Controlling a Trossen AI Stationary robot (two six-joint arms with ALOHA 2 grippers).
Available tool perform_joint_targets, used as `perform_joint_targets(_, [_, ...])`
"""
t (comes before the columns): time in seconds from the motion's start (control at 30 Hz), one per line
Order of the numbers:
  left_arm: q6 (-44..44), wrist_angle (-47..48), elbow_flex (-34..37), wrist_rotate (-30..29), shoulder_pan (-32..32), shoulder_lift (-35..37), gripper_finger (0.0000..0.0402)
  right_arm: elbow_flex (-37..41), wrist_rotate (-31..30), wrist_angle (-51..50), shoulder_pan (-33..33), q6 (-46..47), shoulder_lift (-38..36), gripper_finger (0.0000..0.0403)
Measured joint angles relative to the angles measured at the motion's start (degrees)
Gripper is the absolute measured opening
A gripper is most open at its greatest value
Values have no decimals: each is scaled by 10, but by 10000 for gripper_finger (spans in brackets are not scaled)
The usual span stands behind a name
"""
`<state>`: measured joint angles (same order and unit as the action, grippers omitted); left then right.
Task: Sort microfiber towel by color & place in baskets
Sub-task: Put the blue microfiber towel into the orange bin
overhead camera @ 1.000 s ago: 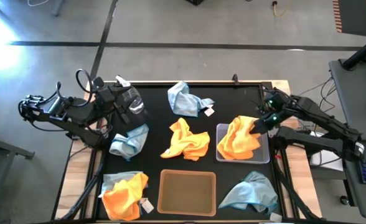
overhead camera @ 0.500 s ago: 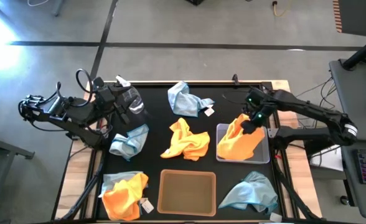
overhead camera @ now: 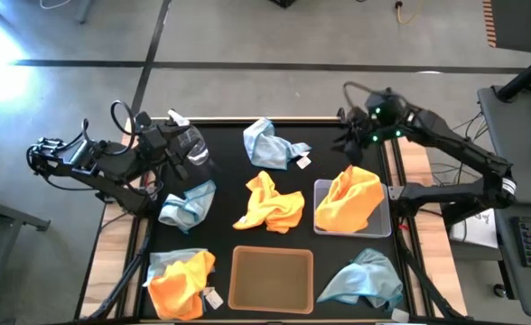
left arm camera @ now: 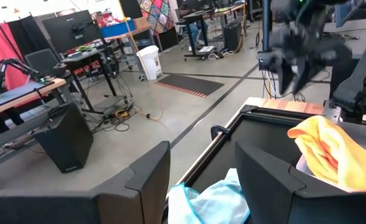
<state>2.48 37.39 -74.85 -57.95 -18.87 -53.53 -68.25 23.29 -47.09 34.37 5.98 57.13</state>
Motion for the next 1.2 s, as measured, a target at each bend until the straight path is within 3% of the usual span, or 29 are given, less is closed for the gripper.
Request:
perform_joint_targets(0.23, [-5,0,0,0,0,0,165,-71,16,103,0,-34,38,150])
perform_joint_targets(0.47, [-4,27,0,1,0,0,165,-94,52,122,0,-139,89,145])
perform_joint_targets(0.6, [1,29,0,0,0,1,165,-94,49,134,2,-144,120,136])
perform_joint_targets(0.93, [4,29,0,1,0,3,165,-95,-143,135,2,-107,188,126])
perform_joint_targets(1.2, [4,29,0,0,0,3,165,-108,-138,136,0,-77,228,136])
